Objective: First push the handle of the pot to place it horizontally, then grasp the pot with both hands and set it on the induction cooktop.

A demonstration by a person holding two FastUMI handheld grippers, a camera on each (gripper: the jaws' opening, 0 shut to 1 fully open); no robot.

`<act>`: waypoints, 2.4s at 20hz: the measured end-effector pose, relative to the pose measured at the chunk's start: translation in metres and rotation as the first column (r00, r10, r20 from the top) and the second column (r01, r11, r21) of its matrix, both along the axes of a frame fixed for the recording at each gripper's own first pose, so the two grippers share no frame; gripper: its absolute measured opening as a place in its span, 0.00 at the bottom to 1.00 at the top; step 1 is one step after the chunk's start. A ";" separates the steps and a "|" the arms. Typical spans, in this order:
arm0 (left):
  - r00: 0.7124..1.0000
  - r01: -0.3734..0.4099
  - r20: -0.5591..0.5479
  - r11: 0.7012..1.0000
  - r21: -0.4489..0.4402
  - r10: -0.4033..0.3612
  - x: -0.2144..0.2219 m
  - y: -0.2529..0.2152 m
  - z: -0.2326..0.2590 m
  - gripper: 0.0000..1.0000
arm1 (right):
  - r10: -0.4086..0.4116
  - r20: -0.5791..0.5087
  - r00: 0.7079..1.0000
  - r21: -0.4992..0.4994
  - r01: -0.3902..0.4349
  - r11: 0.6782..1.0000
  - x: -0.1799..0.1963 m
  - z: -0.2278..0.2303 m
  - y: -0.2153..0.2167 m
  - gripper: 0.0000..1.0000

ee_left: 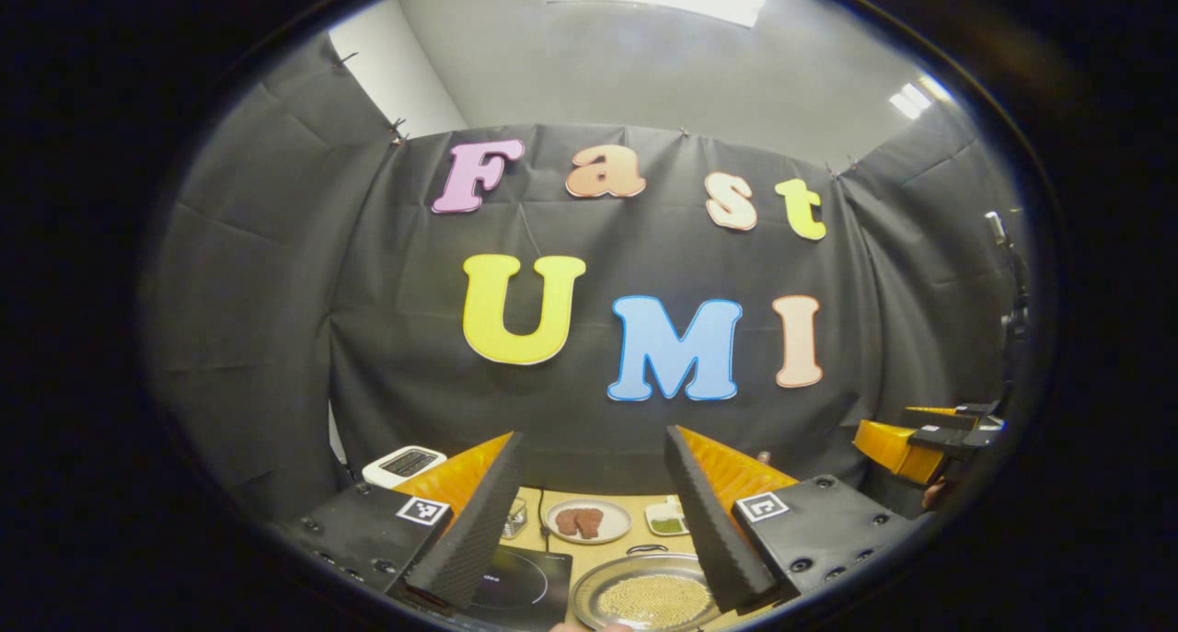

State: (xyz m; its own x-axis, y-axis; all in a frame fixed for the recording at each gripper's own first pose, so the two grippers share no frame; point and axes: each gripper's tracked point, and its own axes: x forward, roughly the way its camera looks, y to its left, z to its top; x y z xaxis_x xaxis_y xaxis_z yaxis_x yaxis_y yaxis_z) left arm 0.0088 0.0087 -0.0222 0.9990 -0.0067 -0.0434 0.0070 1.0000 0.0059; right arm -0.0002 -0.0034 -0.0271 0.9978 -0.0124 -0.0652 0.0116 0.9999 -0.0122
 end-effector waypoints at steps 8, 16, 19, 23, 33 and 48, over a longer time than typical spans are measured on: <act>1.000 -0.010 -0.022 1.000 0.012 0.010 -0.004 0.015 -0.012 0.98 | 0.053 -0.166 0.985 0.016 -0.051 0.999 -0.003 -0.059 0.024 0.57; 0.999 -0.036 -0.032 0.999 0.017 0.037 -0.011 0.034 -0.018 0.99 | 0.197 -0.419 0.886 0.076 -0.182 0.980 -0.019 -0.142 0.066 0.06; 0.998 -0.048 -0.032 0.999 0.024 0.048 -0.014 0.042 -0.019 0.97 | 0.239 -0.510 0.826 0.121 -0.207 0.971 -0.026 -0.173 0.080 0.01; 0.997 -0.060 -0.039 0.998 0.023 0.061 -0.018 0.054 -0.021 0.97 | 0.274 -0.624 0.732 0.174 -0.212 0.962 -0.042 -0.211 0.097 0.01; 0.994 -0.081 -0.074 0.996 0.024 0.083 -0.022 0.085 -0.037 0.99 | 0.345 -0.814 0.467 0.334 -0.108 0.936 -0.089 -0.297 0.137 0.01; 0.991 -0.063 -0.118 0.998 0.018 0.065 -0.025 0.119 -0.046 1.00 | 0.328 -0.878 0.348 0.363 0.038 0.931 -0.098 -0.366 0.173 0.01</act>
